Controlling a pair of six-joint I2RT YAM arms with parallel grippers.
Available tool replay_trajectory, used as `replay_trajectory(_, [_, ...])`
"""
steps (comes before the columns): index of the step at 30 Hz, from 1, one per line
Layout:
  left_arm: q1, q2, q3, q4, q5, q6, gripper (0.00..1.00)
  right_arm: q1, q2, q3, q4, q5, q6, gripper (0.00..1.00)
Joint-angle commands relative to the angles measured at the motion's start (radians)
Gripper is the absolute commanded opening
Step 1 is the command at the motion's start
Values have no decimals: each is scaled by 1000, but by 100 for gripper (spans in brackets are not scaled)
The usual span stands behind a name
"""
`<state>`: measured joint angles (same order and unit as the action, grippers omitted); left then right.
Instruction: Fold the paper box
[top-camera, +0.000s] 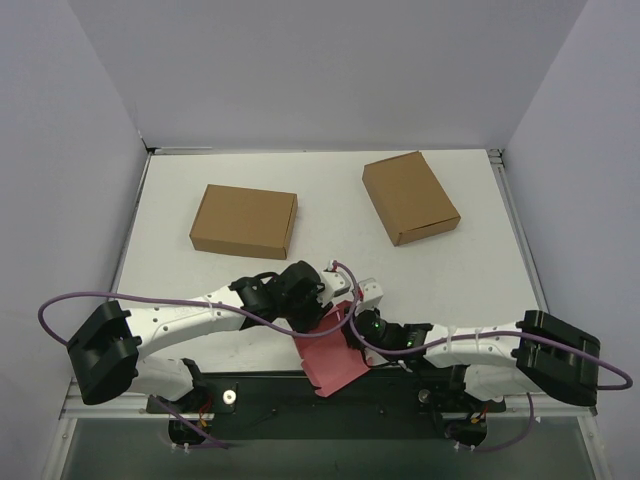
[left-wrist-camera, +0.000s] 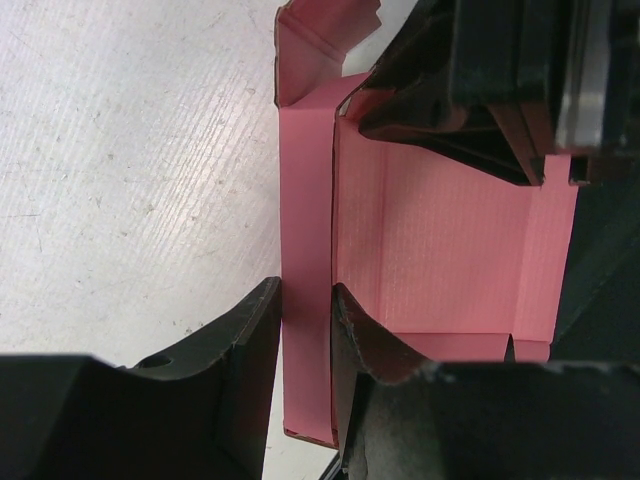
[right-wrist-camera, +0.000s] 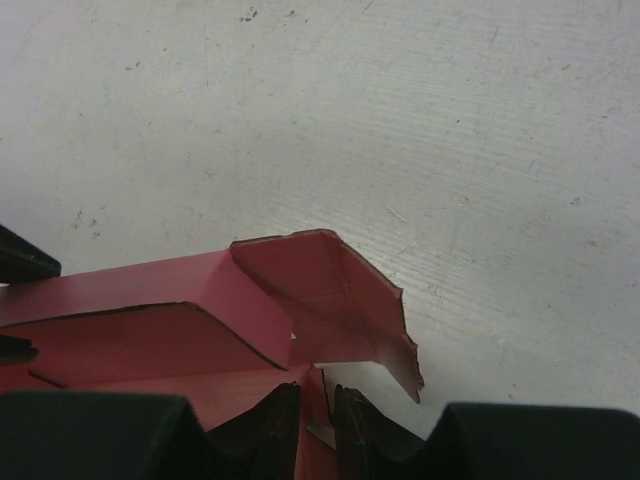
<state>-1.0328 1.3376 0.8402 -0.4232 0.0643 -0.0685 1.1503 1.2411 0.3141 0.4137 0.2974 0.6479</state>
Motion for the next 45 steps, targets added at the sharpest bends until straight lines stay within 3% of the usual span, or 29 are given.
replay_trajectory(1, [-6,-9,33,-2,-3,12,36,74,-11,52,-13,147,-47,18])
replay_trajectory(14, [-4,1,31,9,32,-5,36,222,96,100,23,308,-116,13])
replay_trajectory(18, [-4,14,28,11,45,-17,34,291,178,126,24,426,-120,13])
replay_trajectory(25, [-4,38,31,8,60,-36,32,408,302,249,-88,606,-99,13])
replay_trajectory(32, [-4,41,31,11,62,-44,31,453,382,345,-185,649,-113,15])
replay_trajectory(35, [-3,35,31,5,51,-42,31,466,367,356,-239,680,-80,25])
replay_trajectory(37, [-4,31,31,1,39,-34,31,489,315,338,-283,706,-47,45])
replay_trajectory(40, [-3,17,22,3,43,-21,31,529,201,309,-395,766,31,64])
replay_trajectory(45, [-3,18,20,-3,49,4,30,592,-35,241,-565,804,160,71])
